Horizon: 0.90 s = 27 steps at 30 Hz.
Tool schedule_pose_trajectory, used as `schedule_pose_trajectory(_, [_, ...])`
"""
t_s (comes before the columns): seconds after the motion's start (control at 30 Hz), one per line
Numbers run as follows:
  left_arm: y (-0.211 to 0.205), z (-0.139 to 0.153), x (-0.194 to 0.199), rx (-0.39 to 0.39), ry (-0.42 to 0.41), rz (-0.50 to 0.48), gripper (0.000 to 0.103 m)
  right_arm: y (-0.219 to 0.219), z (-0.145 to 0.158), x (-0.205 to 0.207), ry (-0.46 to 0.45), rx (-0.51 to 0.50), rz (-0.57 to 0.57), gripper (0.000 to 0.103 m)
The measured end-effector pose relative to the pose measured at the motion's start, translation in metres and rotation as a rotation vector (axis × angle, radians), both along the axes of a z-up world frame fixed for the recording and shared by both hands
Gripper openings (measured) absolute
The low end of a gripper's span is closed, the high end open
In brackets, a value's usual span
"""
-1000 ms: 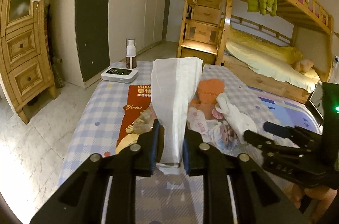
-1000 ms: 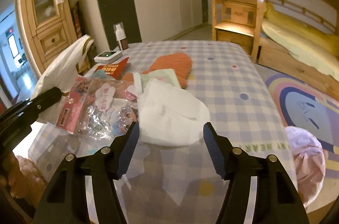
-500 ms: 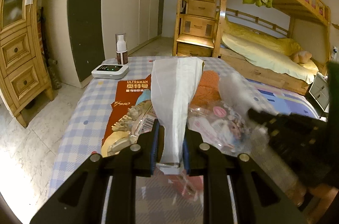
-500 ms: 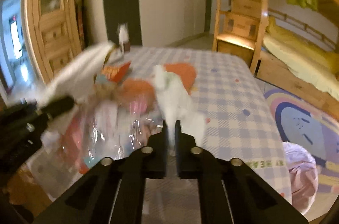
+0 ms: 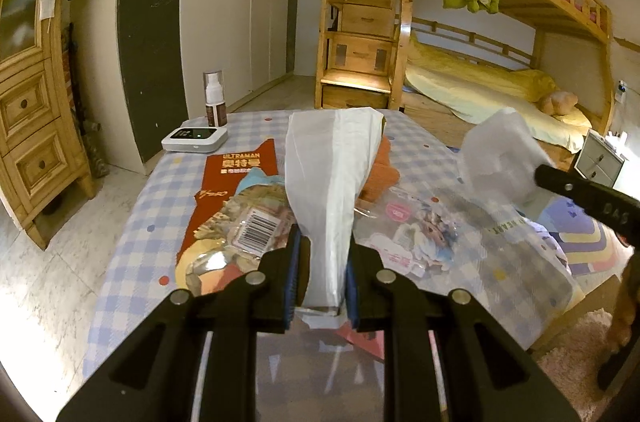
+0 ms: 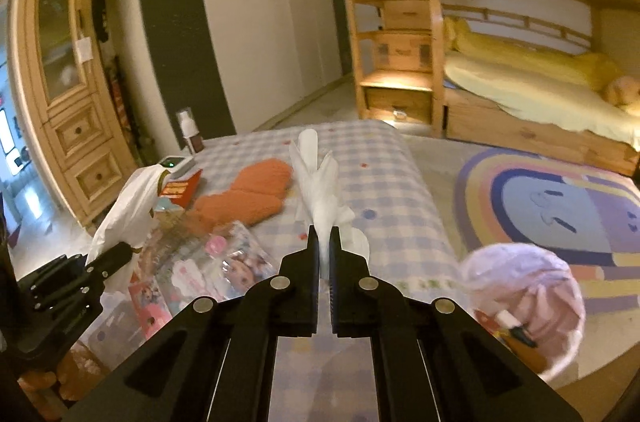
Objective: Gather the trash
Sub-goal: 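Carry the paper bag and tissue over to the white trash bag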
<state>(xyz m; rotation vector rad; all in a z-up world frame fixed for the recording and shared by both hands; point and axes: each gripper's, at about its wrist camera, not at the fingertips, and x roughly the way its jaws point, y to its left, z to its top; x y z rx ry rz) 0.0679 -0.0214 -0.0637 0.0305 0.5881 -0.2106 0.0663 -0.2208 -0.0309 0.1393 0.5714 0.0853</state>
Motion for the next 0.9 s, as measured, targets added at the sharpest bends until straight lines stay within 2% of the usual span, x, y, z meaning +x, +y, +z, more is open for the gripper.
schedule_pose_trajectory(0.17, [-0.029,0.012,-0.01,-0.01,-0.018,-0.075,0.017,-0.02,0.002,-0.017,0.016,0.003,-0.032,0.004])
schedule_pose_trajectory(0.4, [-0.103,0.018,-0.02,-0.021,0.008,-0.248,0.017,-0.055,-0.001,-0.039,0.025,0.03,-0.09,0.004])
schedule_pose_trajectory(0.6, [-0.168,0.023,-0.023,-0.004,0.013,-0.383,0.017,-0.102,-0.003,-0.06,0.026,0.04,-0.195,0.004])
schedule_pose_trajectory(0.9, [-0.248,0.022,-0.016,0.016,0.042,-0.518,0.017,-0.178,-0.017,-0.079,0.055,0.073,-0.364,0.004])
